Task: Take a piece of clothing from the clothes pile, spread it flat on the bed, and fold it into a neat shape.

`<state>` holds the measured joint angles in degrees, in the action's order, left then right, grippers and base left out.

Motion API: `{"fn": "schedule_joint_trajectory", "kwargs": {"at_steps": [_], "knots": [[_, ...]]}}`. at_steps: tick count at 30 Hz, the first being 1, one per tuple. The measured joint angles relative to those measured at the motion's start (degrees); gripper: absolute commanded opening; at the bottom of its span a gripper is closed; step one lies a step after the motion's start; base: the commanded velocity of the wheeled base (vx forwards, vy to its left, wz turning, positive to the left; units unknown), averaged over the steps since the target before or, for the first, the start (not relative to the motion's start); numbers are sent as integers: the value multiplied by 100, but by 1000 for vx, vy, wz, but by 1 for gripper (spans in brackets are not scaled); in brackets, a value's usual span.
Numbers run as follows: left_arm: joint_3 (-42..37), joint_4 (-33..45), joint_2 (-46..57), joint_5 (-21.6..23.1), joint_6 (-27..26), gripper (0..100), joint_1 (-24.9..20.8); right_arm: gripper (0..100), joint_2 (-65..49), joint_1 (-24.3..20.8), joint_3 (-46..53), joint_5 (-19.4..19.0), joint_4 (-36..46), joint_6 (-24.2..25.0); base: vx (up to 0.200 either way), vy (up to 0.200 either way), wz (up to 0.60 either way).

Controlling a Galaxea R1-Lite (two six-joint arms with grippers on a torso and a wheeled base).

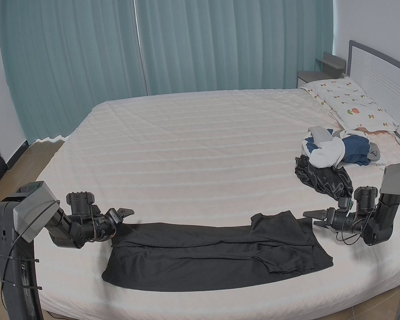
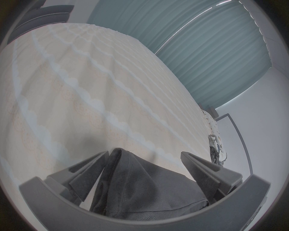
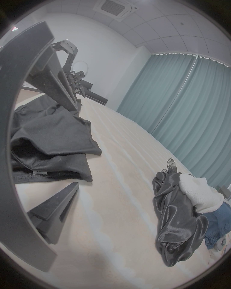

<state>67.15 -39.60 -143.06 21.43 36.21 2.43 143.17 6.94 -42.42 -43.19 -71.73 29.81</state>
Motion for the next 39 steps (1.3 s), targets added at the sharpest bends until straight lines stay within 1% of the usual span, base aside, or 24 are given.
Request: {"fn": "schedule_joint_trajectory", "kwargs": {"at_steps": [1, 2, 7, 20, 21, 23, 25, 27, 32, 39], "knots": [[7, 7, 0, 2, 0, 100, 0, 100, 11, -18, -21, 68, 24, 0, 0, 0, 0], [11, 10, 2, 2, 0, 0, 5, 100, 22, -40, -46, 151, 71, 0, 0, 0, 0], [16, 13, 2, -13, 0, 0, 7, 100, 49, -171, -190, 558, 301, 44, 0, 0, 0], [-23, 2, -2, -44, -11, 0, 82, 100, 79, -295, -360, 694, 456, 87, 0, 0, 0], [-26, 0, -2, -44, -11, 0, 88, 0, 85, -308, -372, 729, 489, 87, 0, 0, 0], [-28, 0, -2, -48, -9, 0, 104, 0, 105, -333, -423, 885, 583, 87, 0, 0, 0], [-30, -6, -2, -50, -9, 0, 110, 0, 146, -374, -518, 1125, 629, 88, 0, 0, 0], [-33, -9, -2, -52, -11, 0, 118, 0, 182, -405, -613, 1263, 649, 117, 0, 0, 0], [-34, -26, 0, -52, -11, 0, 145, 0, 226, -440, -733, 1320, 594, 388, 0, 0, 0], [-28, -39, 2, -61, -11, 0, 187, 0, 232, -394, -837, 1352, 101, 790, 0, 0, 0]]}}
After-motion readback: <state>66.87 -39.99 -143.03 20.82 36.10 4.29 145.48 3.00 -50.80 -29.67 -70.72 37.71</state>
